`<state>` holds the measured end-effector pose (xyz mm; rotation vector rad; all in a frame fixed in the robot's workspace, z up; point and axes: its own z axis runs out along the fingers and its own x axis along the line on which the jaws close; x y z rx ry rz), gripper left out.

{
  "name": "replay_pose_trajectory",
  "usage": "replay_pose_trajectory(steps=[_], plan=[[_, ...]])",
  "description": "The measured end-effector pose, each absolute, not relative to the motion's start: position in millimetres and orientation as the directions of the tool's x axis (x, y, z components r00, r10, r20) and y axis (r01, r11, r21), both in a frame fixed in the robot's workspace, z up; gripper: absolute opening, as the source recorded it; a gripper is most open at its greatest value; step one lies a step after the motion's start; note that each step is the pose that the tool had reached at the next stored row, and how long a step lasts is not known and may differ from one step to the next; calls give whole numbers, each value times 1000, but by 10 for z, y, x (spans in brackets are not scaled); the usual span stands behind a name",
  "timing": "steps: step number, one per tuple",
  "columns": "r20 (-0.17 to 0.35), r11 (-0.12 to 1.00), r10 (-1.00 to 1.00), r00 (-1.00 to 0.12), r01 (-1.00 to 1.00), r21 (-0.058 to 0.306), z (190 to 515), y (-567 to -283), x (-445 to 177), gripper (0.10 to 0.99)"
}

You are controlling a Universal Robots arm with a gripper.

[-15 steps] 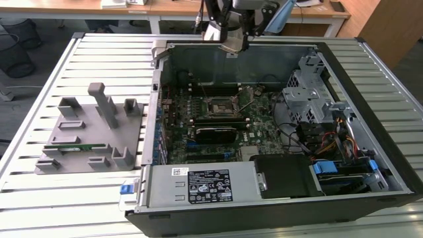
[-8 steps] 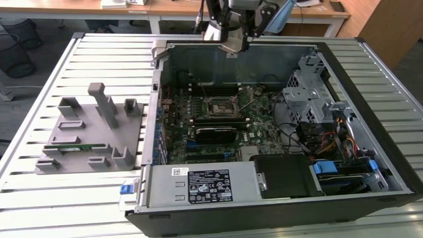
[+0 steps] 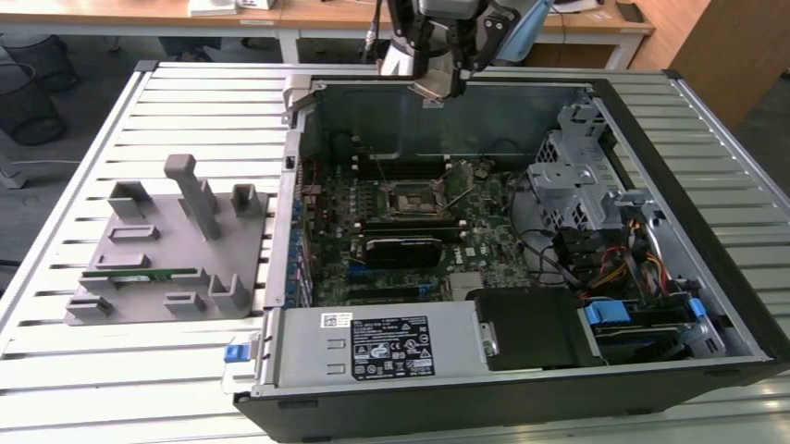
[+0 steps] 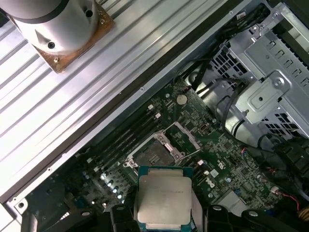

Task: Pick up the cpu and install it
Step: 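Place the cpu into insertion slot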

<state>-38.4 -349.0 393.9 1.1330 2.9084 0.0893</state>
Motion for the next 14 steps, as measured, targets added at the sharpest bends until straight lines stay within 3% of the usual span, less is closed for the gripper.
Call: replay_pose_trajectory(steps=[14], plan=[[3,649,760,-650,759,60,3931,-3490,-384,529]])
